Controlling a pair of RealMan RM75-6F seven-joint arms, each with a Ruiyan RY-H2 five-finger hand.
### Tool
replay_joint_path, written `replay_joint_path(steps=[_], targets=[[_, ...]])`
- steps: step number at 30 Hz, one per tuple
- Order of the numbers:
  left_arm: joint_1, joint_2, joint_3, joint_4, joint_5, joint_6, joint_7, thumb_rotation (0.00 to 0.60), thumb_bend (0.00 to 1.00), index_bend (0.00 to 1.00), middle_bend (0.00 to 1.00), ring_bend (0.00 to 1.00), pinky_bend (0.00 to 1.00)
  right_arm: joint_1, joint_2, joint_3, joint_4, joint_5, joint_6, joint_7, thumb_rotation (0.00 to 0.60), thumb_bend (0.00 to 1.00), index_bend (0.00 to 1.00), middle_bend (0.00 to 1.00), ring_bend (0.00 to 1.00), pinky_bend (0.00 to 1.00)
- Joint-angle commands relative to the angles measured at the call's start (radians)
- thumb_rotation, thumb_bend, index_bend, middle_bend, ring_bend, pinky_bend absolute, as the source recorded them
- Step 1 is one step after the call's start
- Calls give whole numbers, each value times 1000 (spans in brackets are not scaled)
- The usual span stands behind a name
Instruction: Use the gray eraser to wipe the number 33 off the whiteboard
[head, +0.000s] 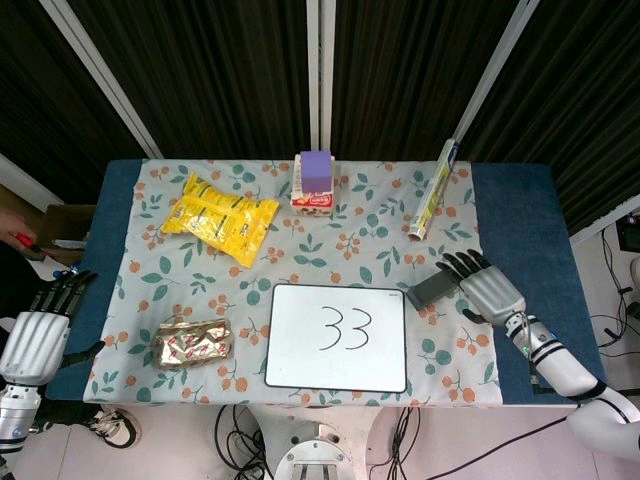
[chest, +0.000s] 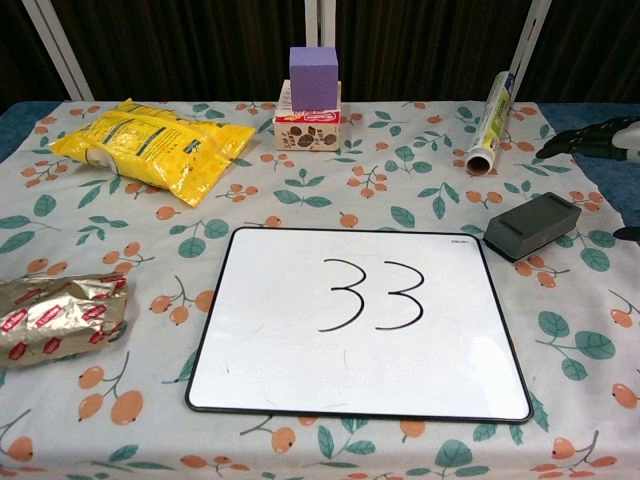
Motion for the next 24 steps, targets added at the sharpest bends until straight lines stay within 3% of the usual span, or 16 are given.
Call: replay_joint_path(steps=[1,13,19,24], targets=[[-2,0,0,0,1,-2,-1,600,57,85,96,74,164,37,-45,-3,35,3,-40,-1,600,192,0,0,0,0],[-7,7,-3,0,-7,-11,-4,600,57,85,96,74,165,87,-116,-13,88,28,-60,6,600,194,2,51,0,3],[-9,7,-5,3,-11,-14,-7,600,57,85,95,74,165,103,-138,-19,123,43,-68,5,600,199,104,78,0,29],[-10,5,-4,8,-15,-21,-10,600,58,85,96,74,164,109,-147,-29,143,47,-66,16,600,202,189,152,24,113]])
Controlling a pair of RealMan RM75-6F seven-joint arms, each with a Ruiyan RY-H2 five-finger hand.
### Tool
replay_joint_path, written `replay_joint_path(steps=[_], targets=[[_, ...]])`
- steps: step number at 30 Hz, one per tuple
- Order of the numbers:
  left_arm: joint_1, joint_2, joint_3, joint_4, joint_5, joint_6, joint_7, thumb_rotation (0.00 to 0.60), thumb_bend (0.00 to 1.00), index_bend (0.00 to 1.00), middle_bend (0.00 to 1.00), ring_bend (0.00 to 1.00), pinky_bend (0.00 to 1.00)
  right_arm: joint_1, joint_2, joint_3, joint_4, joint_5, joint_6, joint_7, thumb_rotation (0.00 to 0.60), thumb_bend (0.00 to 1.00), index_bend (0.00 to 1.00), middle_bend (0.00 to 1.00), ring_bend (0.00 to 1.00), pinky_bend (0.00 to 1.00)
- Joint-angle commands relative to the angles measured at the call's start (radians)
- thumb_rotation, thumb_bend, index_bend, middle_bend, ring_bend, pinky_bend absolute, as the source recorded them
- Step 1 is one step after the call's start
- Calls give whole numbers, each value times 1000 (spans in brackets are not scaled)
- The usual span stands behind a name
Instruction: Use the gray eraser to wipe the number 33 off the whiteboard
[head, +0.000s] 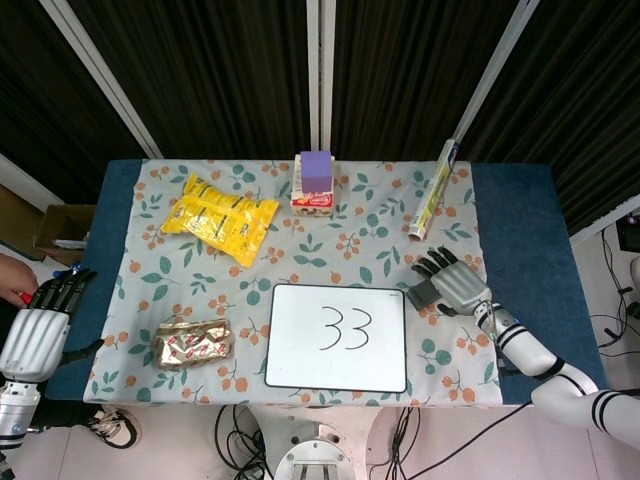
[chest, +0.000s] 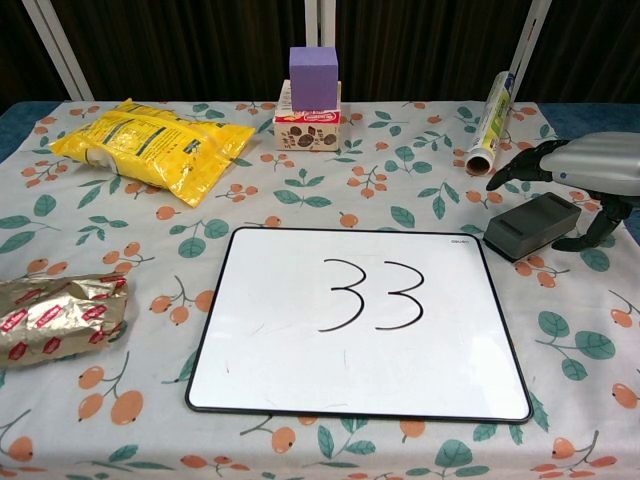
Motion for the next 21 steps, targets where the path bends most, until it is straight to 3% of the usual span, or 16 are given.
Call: replay_joint_path(steps=[1,6,21], targets=[[-1,1,0,0,0,0,1,600,57,85,95,74,165,2,-3,-5,5,-1,4,6,600,202,195,161,37,130],[-4,4,-2,-7,4,0,3,600,57,85,96,75,164,2,-13,-14,22,-10,27,29,600,208,228,191,94,189],[-9,5,-3,-11,1,-7,12,600,57,85,96,74,164,2,-34,-38,54,-33,76,64,600,224,295,248,155,222]])
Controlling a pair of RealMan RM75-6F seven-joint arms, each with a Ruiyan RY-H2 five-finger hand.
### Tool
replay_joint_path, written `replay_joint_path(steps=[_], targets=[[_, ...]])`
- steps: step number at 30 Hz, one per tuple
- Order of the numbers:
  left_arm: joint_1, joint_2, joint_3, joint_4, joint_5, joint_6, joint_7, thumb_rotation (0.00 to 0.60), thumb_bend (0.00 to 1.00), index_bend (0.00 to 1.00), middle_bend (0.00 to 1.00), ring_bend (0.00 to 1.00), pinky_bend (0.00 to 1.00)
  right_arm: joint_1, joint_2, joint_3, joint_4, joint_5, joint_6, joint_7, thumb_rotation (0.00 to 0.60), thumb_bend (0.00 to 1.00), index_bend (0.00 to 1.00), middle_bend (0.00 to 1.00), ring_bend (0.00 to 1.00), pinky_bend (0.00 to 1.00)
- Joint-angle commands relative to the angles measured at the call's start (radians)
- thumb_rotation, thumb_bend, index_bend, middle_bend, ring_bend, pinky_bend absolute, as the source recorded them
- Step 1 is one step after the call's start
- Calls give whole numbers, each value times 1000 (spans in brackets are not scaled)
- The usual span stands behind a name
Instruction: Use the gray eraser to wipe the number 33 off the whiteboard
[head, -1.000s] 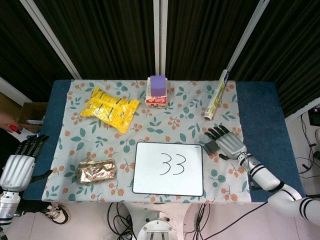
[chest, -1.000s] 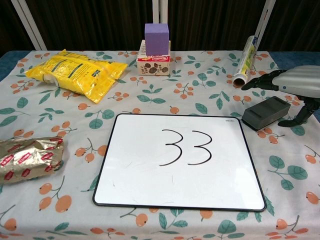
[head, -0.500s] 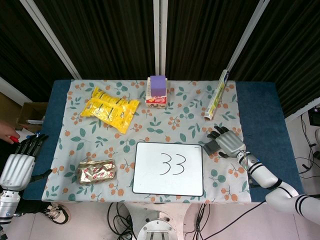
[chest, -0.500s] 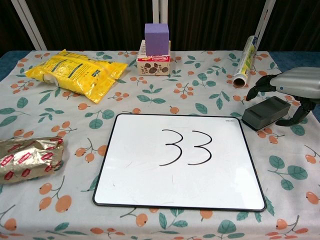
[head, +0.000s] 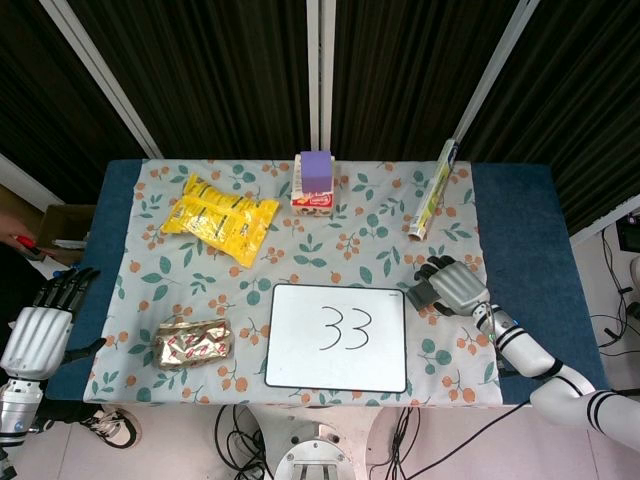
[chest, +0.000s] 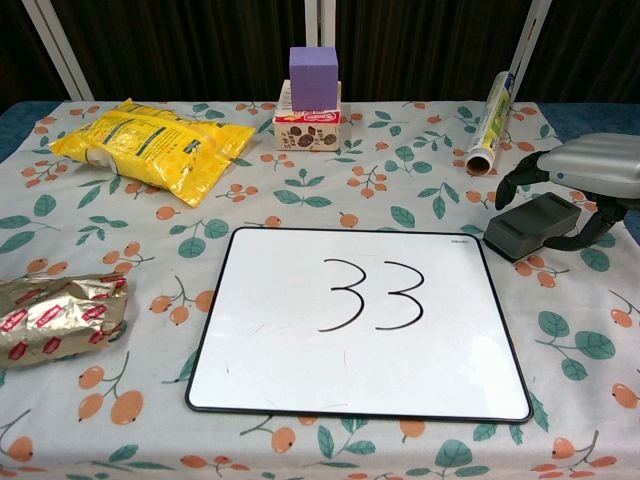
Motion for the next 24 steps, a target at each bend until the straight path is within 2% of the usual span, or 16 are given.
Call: replay_joint_path(steps=[1,13,24], targets=[[0,1,-1,-2,1,2,1,600,57,85,96,75,165,2,0,-3,2,2,-2,3,600,224,295,248,155,222],[-5,0,-2,-3,-4,-6,5,600,57,85,96,74,165,4,-6,-13,8,8,3,10,600,231,306,260,174,233],[-8,-5,-2,4,-8,-13,-1,600,57,85,96,74,165,1,-21,-19,27,1,26,15,600,250,357,326,236,285]])
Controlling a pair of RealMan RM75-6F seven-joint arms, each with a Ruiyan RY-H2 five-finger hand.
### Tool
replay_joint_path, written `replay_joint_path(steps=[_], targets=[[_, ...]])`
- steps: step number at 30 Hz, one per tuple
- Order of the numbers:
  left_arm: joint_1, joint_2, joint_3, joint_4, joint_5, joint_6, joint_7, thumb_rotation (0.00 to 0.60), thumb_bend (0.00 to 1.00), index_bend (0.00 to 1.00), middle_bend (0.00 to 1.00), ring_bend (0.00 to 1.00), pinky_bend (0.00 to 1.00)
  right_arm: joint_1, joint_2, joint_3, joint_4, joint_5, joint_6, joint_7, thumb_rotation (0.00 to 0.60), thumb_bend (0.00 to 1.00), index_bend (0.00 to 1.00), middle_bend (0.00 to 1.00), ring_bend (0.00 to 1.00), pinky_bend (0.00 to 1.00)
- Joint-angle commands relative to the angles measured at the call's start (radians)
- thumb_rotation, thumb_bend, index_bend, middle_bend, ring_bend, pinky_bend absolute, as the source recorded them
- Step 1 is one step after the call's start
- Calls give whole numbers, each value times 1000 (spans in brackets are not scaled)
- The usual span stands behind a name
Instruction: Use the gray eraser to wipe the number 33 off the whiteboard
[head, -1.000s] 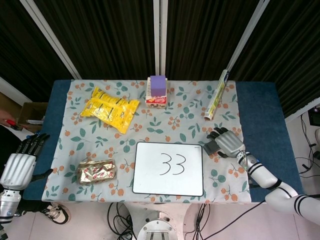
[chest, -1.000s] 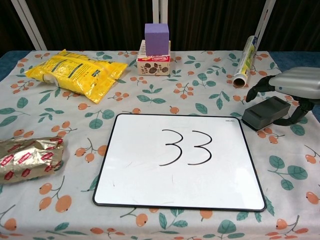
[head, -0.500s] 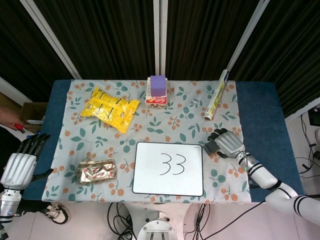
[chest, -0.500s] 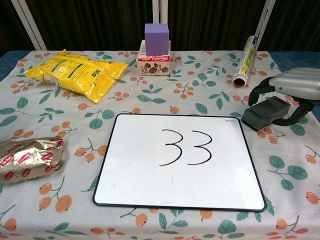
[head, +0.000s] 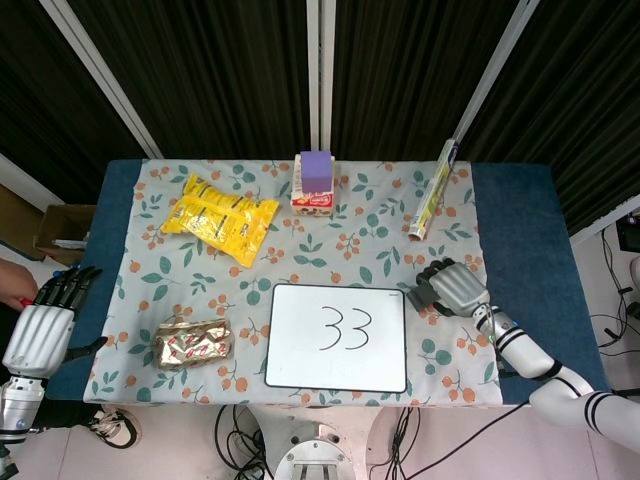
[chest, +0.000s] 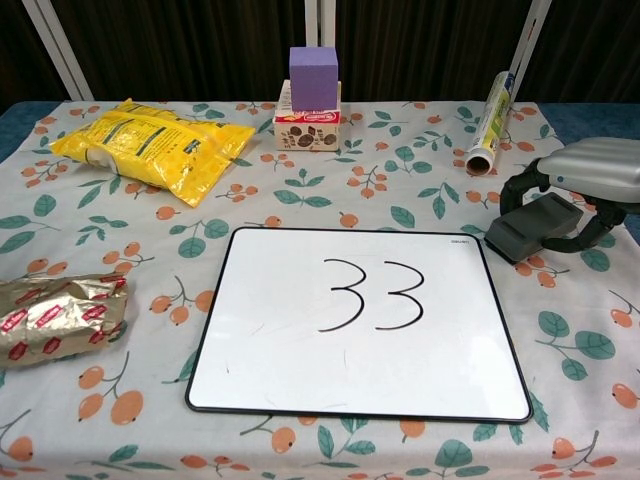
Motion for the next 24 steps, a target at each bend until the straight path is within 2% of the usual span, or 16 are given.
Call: replay_joint_path(steps=[1,11,24], targets=[[0,-1,1,2,-1,-1,-1,600,57,85,96,74,165,0,-1,-1,1,-2,3,-2,600,250,359,328,239,286],[1,-7,2,14,-3,-1,-9,600,57,85,96,74,165,1,-4,-3,2,4,6,-5,600,262,381,344,260,303],[2,-9,3,19,-5,1,-16,600,58,85,95,74,165,-5,-15,-3,10,-15,49,3,600,299,539,462,372,421]])
